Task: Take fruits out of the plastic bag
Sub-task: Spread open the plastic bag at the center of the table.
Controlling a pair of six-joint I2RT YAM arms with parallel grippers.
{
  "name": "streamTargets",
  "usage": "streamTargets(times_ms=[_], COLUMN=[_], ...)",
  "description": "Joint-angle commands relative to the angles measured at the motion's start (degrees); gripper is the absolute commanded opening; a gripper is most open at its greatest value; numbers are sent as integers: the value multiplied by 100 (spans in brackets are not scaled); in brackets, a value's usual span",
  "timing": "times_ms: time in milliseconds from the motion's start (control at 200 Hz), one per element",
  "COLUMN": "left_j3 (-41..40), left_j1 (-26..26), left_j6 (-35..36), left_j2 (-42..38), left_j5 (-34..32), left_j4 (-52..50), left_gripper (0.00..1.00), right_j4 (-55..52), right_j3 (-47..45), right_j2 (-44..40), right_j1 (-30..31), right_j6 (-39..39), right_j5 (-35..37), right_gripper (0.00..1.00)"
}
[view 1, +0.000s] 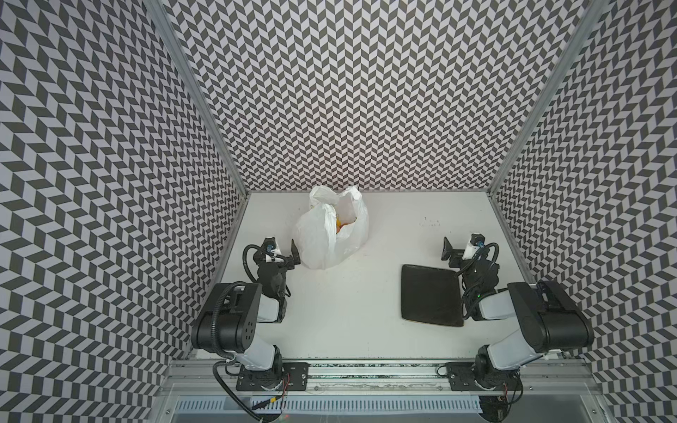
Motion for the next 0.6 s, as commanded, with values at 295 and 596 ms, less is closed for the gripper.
streamTargets(times_ms=[295, 596], left_j3=[25, 0], left_j1=[13, 12], left_j6=[-41, -36], left_j2=[-37, -11], left_j5=[96, 97], left_j4=[8, 114], left_gripper=[100, 100], right_j4=[333, 359], right_j3=[-27, -44], right_j2=[37, 24], right_j1=[13, 16], right_j6=[-23, -16], right_j5=[36, 42], right_gripper=[99, 99])
